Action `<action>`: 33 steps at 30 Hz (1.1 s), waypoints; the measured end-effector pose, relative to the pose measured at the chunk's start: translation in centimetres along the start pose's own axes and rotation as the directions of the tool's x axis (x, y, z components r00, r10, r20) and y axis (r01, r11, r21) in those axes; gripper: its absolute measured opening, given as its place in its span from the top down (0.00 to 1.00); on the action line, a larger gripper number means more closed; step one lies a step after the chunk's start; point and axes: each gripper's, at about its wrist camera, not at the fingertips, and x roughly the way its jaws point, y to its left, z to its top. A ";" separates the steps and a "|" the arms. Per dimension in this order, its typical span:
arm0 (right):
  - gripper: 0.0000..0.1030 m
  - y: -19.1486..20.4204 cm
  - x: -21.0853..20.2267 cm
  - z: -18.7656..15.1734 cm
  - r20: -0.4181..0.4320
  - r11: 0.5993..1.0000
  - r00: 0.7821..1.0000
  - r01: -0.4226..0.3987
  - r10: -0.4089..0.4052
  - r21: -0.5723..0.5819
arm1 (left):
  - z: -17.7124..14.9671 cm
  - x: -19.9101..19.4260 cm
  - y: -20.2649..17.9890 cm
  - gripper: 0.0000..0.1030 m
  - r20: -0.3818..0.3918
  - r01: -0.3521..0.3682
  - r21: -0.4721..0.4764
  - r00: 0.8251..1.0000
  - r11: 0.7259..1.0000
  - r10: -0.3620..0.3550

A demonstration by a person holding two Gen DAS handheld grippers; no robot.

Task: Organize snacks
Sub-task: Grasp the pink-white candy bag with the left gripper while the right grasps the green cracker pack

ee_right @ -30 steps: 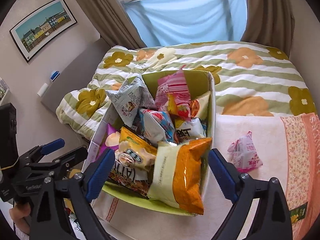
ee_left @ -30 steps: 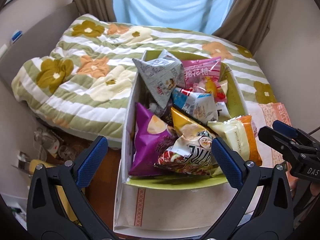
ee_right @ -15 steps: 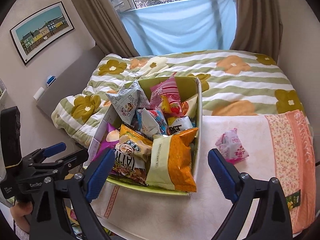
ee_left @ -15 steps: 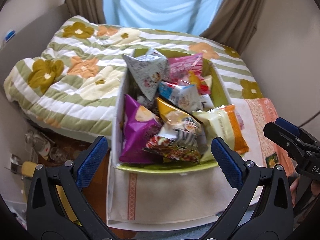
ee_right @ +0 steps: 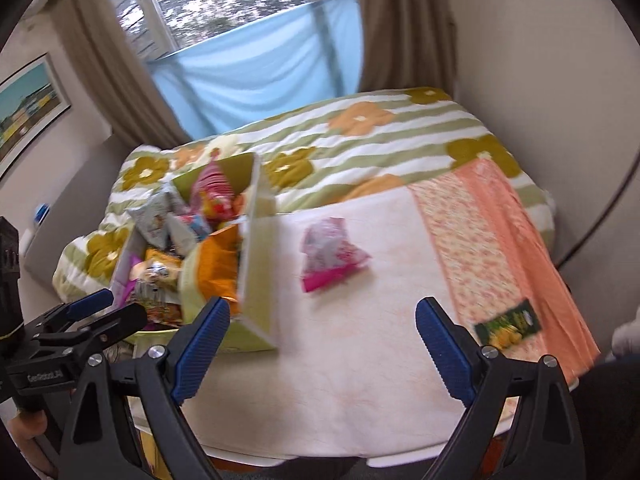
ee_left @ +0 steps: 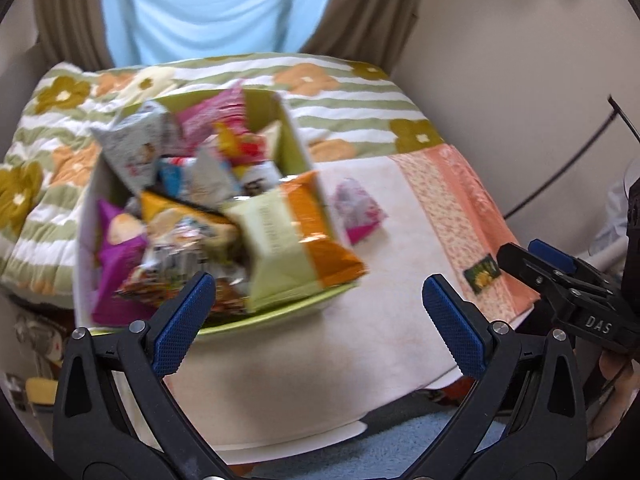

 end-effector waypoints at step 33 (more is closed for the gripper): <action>0.10 -19.1 8.7 -4.8 -0.287 0.915 0.951 0.216 -0.118 0.341 | 7.7 28.3 -10.5 0.00 -0.238 -0.362 0.103 0.896 0.927 0.376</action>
